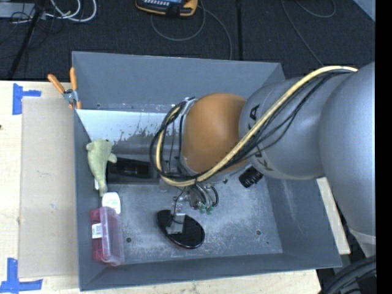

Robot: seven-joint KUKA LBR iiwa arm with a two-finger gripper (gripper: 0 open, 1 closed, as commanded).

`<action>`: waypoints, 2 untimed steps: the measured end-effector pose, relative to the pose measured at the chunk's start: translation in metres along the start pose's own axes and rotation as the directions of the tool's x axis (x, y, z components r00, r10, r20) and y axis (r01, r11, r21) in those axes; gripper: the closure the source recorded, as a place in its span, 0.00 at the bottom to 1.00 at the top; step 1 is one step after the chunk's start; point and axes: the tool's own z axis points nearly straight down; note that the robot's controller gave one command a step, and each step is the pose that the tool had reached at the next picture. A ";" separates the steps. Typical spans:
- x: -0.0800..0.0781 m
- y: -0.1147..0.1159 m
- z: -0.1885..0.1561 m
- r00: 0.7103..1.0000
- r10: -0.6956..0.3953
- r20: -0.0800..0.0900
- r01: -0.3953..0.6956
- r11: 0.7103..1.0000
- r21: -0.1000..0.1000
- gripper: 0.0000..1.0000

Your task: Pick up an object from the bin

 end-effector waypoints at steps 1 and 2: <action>-0.002 0.000 -0.004 1.000 0.003 0.008 -0.003 1.000 -0.001 0.00; 0.002 -0.008 0.015 0.997 -0.071 0.014 0.071 0.997 -0.002 0.00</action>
Offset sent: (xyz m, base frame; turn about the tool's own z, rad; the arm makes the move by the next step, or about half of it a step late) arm -0.0169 -0.0318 -0.0683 -0.2167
